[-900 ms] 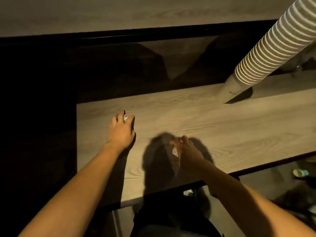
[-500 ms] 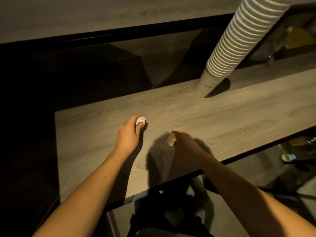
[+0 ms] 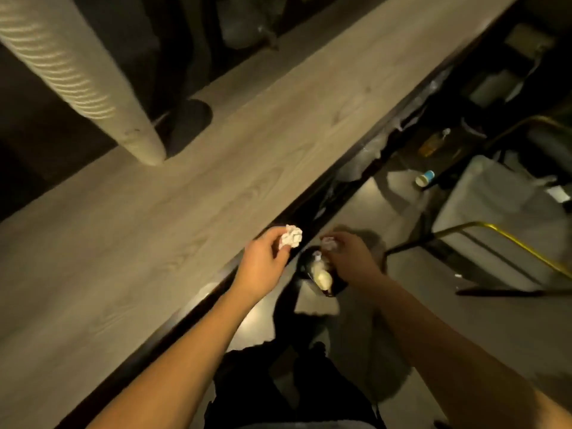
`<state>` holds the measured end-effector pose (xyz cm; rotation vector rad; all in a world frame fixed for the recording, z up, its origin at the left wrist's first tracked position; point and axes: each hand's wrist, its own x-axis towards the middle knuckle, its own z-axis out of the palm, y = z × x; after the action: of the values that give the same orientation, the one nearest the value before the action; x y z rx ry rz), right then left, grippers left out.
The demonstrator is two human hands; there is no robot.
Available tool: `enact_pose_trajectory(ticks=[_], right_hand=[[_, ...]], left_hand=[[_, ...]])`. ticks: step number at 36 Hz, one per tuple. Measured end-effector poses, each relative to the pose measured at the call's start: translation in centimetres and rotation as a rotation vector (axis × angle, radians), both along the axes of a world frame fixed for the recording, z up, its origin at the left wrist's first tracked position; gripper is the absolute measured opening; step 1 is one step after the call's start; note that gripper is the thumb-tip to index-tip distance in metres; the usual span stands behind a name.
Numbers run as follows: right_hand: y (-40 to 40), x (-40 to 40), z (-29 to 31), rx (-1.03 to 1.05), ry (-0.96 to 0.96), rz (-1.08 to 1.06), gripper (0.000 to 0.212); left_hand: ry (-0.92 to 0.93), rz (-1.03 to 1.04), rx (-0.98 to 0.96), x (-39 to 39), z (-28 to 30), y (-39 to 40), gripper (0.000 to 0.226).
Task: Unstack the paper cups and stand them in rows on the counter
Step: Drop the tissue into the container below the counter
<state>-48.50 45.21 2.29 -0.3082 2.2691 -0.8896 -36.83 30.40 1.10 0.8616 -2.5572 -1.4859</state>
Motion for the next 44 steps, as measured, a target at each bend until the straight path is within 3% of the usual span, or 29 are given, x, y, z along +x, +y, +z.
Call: enact_pose_trajectory(ticks=[4,8,13,18,21,26,29,44], right_hand=[[7.4,-4.3,-4.8,-0.008,-0.045,-0.256,0.025],[12.5,-6.8,-9.8,0.021,-0.1,-0.428,0.026],[14.0,-9.2,-16.0,0.063,-0.142,-0.431,0.025],[13.4,-9.6,-21.5,0.097,-0.283,-0.334,0.065],[13.0,-9.9,-22.5,0.156,-0.273,-0.255,0.062],[13.3,-9.2,-22.0,0.178,-0.262,-0.212,0.039],[13.2,-8.6,-20.4,0.154,-0.269,-0.222,0.038],[2.3,-1.4,-0.4,-0.089,-0.019,-0.046,0.02]], left_hand=[[-0.168,-0.135,0.027,-4.9,-5.0,6.7,0.015],[-0.341,-0.203,-0.047,-8.7,-10.8,10.7,0.029],[-0.494,-0.167,-0.105,-12.6,-16.5,12.9,0.028],[-0.673,-0.156,-0.078,-14.2,-21.4,13.5,0.051],[-0.687,-0.148,-0.1,-14.4,-22.1,13.0,0.045],[-0.655,-0.172,-0.094,-14.0,-20.8,12.5,0.036],[-0.606,-0.172,-0.075,-13.6,-19.2,12.2,0.036],[-0.071,0.029,0.156,-5.5,0.8,2.8,0.014]])
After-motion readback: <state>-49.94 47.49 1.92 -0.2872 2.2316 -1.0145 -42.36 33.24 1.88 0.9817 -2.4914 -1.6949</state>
